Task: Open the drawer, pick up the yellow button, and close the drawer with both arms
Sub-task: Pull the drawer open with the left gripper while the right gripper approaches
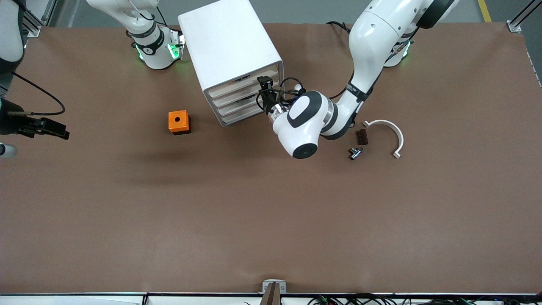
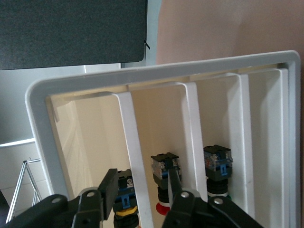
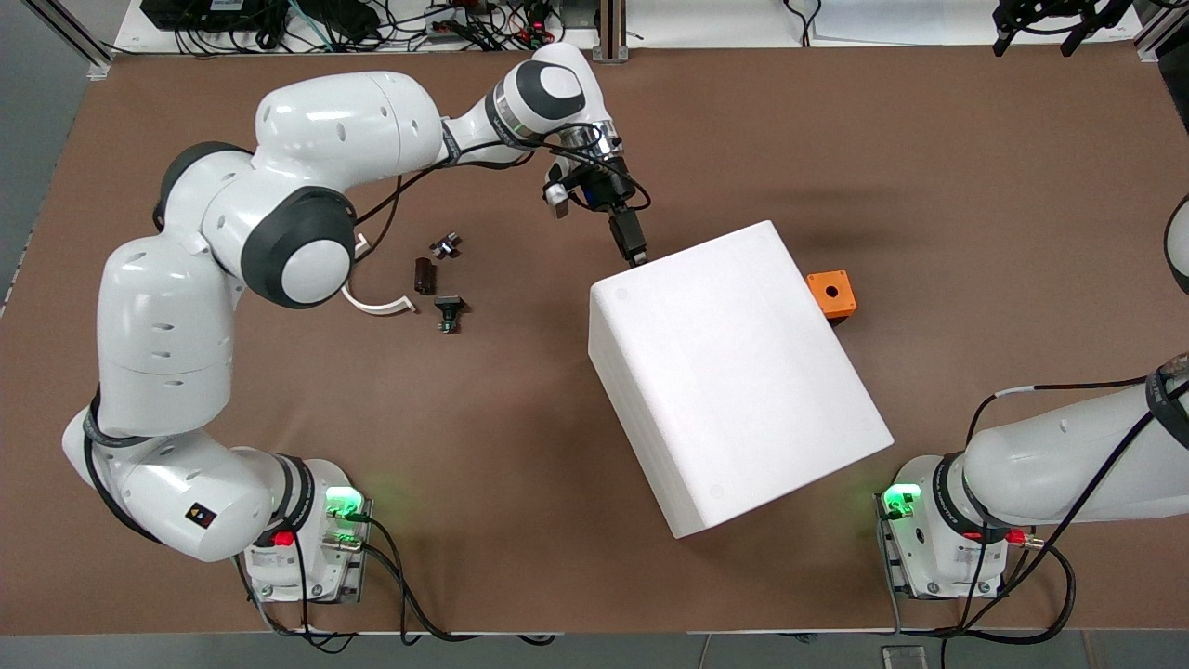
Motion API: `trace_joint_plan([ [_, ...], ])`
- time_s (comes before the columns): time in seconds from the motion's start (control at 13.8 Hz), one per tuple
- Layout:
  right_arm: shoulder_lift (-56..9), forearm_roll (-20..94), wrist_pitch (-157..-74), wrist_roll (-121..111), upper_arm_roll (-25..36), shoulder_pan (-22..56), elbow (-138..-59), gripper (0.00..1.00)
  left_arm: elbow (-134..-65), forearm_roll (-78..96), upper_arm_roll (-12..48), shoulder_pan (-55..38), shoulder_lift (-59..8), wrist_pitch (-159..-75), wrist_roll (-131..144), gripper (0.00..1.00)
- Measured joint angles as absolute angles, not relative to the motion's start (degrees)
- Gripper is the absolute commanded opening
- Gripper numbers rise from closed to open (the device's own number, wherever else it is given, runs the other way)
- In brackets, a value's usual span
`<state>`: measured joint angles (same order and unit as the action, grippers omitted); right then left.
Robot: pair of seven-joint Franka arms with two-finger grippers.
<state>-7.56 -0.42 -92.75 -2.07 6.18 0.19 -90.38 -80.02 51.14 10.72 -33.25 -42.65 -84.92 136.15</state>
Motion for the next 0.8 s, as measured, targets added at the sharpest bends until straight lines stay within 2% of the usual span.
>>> trace_joint_plan([
  [0.07,-7.8,-0.4,-92.9,-2.1,6.2,0.2,-90.2,1.00,-80.0,51.1,10.7,-33.7,-42.7,-85.0,136.1,0.39],
  [0.22,-7.8,-0.4,-92.9,-2.0,6.1,0.2,-89.9,1.00,-80.0,51.1,10.7,-34.4,-43.1,-85.6,136.1,0.35],
  [0.43,-7.8,-0.4,-92.3,3.5,5.9,0.7,-89.7,1.00,-79.8,51.1,10.7,-35.0,-43.7,-86.0,136.1,0.04],
  [0.8,-7.8,-0.3,-90.4,17.8,5.5,4.3,-89.7,1.00,-79.1,52.0,10.5,-31.6,-43.6,-85.6,137.5,0.00],
])
